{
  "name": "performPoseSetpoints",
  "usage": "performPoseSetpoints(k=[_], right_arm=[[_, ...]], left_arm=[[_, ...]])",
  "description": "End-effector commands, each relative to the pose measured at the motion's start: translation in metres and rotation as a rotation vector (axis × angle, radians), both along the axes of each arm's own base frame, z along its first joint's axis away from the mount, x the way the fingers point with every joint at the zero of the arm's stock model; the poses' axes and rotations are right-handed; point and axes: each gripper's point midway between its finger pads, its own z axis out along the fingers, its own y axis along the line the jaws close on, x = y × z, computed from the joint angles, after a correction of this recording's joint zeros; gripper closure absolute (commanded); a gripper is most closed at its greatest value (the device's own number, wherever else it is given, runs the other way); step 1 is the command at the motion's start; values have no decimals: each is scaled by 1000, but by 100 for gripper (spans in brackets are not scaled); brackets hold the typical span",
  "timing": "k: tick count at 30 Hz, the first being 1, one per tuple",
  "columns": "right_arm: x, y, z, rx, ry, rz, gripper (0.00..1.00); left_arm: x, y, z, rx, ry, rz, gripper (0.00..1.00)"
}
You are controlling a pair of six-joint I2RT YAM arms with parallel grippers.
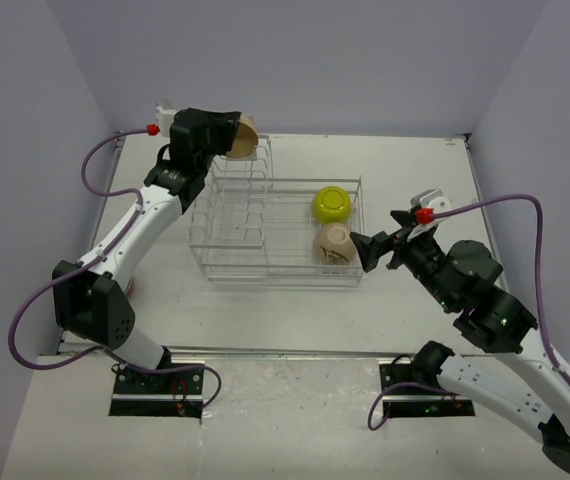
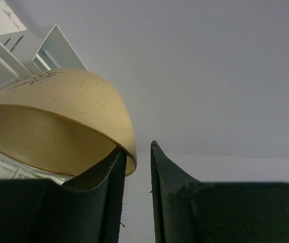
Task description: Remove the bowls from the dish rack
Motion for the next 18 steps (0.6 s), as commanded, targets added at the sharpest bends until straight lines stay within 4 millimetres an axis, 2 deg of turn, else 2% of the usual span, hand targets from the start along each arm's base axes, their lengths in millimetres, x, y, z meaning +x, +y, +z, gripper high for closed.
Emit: performPoseSetpoints(k=[1,9,16,17,18], right_arm=[[1,-1,11,18,-39,-2,1],[0,-1,11,20,-41,-2,1],[1,1,8,16,-35,3,1],[1,1,8,15,-36,3,1],[1,1,8,15,-32,4,1]], left_arm=[[1,4,13,-3,-46,33,75],[-2,6,1,-1,-29,40,86],[-3,6,-4,-3,-23,36,95],[-1,5,2,-11,-51,34,96],[-3,5,0,-10,-49,33,99]])
